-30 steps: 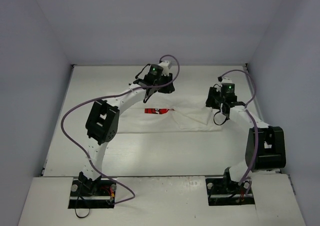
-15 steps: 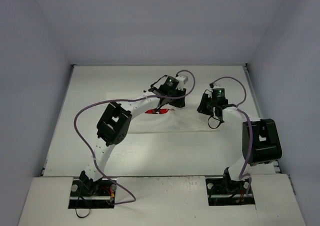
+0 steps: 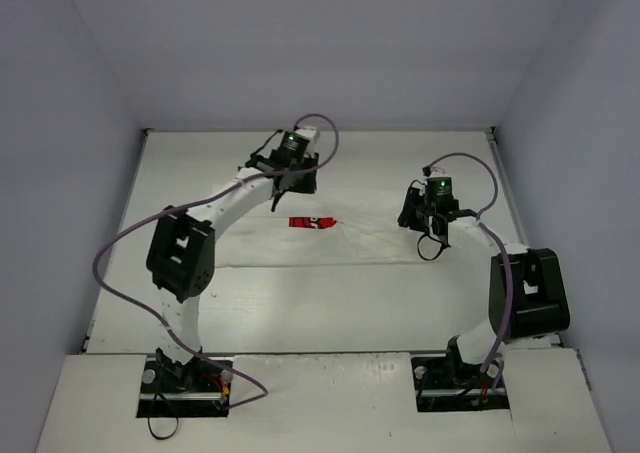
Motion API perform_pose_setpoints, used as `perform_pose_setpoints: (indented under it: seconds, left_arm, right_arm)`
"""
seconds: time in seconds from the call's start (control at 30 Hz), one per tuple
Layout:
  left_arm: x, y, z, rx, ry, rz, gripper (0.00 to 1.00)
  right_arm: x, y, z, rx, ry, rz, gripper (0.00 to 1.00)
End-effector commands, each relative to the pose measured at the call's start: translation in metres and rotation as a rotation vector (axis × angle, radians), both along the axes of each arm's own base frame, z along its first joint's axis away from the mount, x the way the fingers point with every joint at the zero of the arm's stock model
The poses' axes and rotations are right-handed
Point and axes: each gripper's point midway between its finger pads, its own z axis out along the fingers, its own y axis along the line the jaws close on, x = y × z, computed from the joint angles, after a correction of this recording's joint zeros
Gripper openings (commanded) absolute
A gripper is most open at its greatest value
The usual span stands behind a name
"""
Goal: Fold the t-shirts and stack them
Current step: Fold the other side of the tshirt into a rectangle
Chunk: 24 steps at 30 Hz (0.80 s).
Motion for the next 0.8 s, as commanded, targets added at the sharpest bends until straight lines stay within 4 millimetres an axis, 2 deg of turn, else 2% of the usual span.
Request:
perform_pose_setpoints:
  seconds: [0.0,0.07,0.13,0.23,0.33,0.43,0.47,0.5,0.57,0.63,0.7,0.73,0.77]
  left_arm:
    - [0.021,0.111,-0.008,0.111,0.031,0.273,0.25]
    - [0.023,0.136,-0.032,0.122,0.091,0.319,0.25]
    - [0.028,0.148,-0.047,0.139,0.115,0.333,0.25]
    - [0.032,0.150,-0.059,0.163,0.124,0.312,0.25]
    - [0.028,0.153,-0.071,0.182,0.149,0.318,0.25]
    - [0.018,0.164,-0.080,0.216,0.169,0.345,0.25]
    - [0.013,0.169,-0.082,0.222,0.178,0.358,0.25]
    - [0.010,0.173,-0.083,0.223,0.184,0.367,0.25]
    - [0.005,0.180,-0.083,0.221,0.193,0.382,0.25]
    - [0.001,0.185,-0.076,0.227,0.187,0.385,0.25]
    - [0.002,0.188,-0.058,0.225,0.146,0.387,0.25]
    - [0.004,0.190,-0.051,0.229,0.129,0.388,0.25]
    - [0.008,0.191,-0.044,0.221,0.111,0.392,0.25]
  right_arm:
    - [0.025,0.013,0.053,-0.035,-0.152,0.055,0.39]
    - [0.027,0.020,0.054,-0.029,-0.155,0.085,0.40]
    - [0.028,0.025,0.052,-0.027,-0.149,0.103,0.40]
    - [0.029,0.033,0.046,-0.033,-0.137,0.132,0.40]
    - [0.032,0.044,0.050,-0.047,-0.153,0.180,0.38]
    - [0.033,0.076,0.057,-0.084,-0.188,0.316,0.34]
    - [0.037,0.092,0.061,-0.094,-0.206,0.370,0.32]
    - [0.044,0.107,0.073,-0.093,-0.240,0.408,0.30]
    - [0.051,0.129,0.069,-0.096,-0.239,0.467,0.28]
    - [0.063,0.161,0.072,-0.099,-0.264,0.524,0.24]
    - [0.072,0.187,0.073,-0.103,-0.284,0.570,0.22]
    - [0.073,0.202,0.056,-0.115,-0.258,0.603,0.22]
    - [0.080,0.206,0.068,-0.109,-0.289,0.600,0.22]
